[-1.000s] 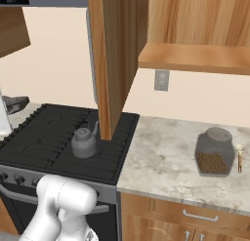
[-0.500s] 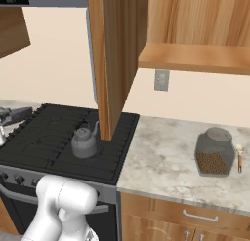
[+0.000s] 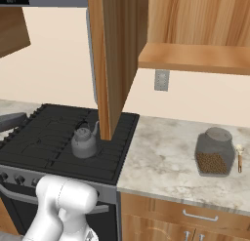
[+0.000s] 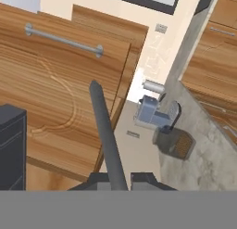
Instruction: Pick the pan from the cabinet and place it on the stove. Then turn on the stove burner for the pan.
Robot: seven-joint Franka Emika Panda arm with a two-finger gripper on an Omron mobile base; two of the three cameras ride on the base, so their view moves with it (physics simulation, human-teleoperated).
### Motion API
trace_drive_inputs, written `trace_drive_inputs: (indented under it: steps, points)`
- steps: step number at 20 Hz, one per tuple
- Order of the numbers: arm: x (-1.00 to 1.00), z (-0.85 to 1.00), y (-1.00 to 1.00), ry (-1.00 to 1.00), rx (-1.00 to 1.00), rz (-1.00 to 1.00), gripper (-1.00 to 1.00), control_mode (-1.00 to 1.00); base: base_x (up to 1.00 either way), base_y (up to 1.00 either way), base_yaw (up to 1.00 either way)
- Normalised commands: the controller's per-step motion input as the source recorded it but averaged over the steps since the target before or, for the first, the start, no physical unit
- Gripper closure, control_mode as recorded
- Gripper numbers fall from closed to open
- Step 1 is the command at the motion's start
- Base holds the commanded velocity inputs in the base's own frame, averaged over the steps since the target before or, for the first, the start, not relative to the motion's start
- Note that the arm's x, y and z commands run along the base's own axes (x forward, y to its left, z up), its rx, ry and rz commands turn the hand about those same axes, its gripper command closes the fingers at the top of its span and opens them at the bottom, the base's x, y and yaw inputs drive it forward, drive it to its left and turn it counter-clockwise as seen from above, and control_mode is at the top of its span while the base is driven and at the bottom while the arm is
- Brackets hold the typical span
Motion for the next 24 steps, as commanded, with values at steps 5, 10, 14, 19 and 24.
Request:
trace_drive_inputs:
  steps: [5, 10, 14, 19, 24]
  points:
    - [0.36, -0.18, 0.00, -0.35, 0.16, 0.00, 1.00, -1.00, 0.00, 0.00, 0.00]
    - [0.56, -0.14, 0.06, -0.30, 0.11, 0.00, 1.00, -1.00, 0.00, 0.00, 0.00]
    - [0.57, -0.16, 0.10, -0.33, 0.11, 0.00, 1.00, -1.00, 0.00, 0.00, 0.00]
    - [0.56, -0.20, 0.06, -0.35, 0.14, 0.00, 1.00, -1.00, 0.00, 0.00, 0.00]
    - [0.49, -0.25, 0.03, -0.38, 0.16, 0.02, 1.00, -1.00, 0.00, 0.00, 0.00]
